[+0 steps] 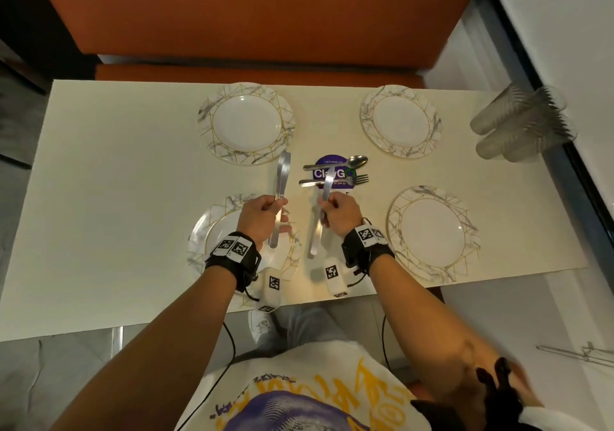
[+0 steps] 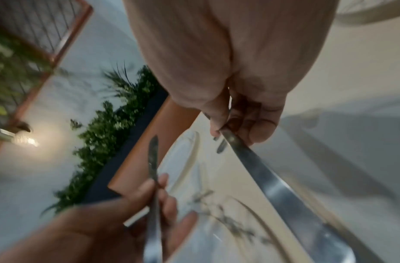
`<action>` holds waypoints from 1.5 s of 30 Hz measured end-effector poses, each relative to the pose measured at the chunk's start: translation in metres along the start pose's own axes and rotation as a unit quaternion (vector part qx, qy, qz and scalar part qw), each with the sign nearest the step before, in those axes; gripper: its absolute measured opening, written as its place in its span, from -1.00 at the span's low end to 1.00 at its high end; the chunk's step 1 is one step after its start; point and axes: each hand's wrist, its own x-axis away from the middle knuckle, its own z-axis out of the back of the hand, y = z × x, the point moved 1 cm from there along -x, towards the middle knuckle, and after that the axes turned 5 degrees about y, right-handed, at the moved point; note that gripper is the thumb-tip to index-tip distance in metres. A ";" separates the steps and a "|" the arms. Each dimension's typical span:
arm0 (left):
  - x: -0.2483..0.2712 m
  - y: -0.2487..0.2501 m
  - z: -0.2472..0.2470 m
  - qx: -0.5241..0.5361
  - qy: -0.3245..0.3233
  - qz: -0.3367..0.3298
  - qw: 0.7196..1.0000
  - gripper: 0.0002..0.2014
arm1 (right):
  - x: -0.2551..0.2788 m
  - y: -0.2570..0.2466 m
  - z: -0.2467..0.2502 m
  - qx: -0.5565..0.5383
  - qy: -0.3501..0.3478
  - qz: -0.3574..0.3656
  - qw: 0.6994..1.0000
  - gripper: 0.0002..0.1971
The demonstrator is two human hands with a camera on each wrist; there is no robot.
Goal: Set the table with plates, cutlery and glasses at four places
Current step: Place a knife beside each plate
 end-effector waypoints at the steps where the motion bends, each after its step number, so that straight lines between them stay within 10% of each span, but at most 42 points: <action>1: 0.002 -0.001 0.002 0.002 0.000 0.003 1.000 -0.90 | 0.005 0.005 -0.003 0.030 -0.014 0.000 0.999 -0.73; 7: 0.008 -0.010 0.013 -0.007 0.005 0.007 1.000 -0.82 | 0.023 0.024 -0.020 0.135 -0.029 0.016 0.990 -0.93; 18: 0.008 -0.012 0.012 -0.001 0.032 0.016 0.999 -0.83 | 0.018 0.029 -0.031 0.152 -0.060 -0.027 0.986 -0.60; 24: 0.009 -0.015 0.012 0.000 0.047 0.014 0.999 -0.86 | 0.021 0.034 -0.025 0.248 -0.090 0.114 0.958 -0.33; 45: 0.023 -0.022 0.001 -0.005 0.064 0.020 0.998 -0.81 | 0.024 0.039 -0.025 0.249 -0.142 0.163 0.944 -0.31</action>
